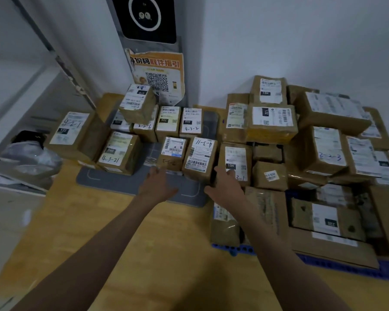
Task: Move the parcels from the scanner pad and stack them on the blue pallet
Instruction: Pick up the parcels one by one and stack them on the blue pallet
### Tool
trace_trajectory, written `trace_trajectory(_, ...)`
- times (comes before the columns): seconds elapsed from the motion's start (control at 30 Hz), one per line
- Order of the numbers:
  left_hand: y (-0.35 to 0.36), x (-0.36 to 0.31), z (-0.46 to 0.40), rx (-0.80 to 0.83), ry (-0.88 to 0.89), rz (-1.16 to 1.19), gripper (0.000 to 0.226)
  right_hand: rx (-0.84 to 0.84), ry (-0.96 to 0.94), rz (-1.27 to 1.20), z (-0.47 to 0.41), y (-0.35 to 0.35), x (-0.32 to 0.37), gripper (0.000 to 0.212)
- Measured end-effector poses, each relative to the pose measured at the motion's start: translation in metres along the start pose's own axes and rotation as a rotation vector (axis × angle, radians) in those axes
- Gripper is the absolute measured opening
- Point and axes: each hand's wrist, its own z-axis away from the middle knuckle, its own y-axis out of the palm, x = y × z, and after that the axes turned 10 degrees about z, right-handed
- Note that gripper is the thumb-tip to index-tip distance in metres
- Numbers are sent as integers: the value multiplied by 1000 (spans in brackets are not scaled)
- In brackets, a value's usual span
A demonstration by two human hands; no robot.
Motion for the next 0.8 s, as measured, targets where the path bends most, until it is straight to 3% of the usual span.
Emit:
trace_trajectory(0.17, 2, 1, -37, -24, 8, 71, 90, -72, 44, -16, -35, 13, 35, 62)
trace_trajectory(0.43, 13, 7, -76, -130, 105, 101, 48, -181, 140, 215, -84, 35, 56, 74)
trace_trajectory(0.63, 14, 12, -89, -203, 49, 169, 74, -285, 181, 325, -99, 52, 55, 77)
trace_trajectory(0.8, 16, 19, -86, -233, 34, 137, 80, -292, 199, 340, -106, 60, 56, 89)
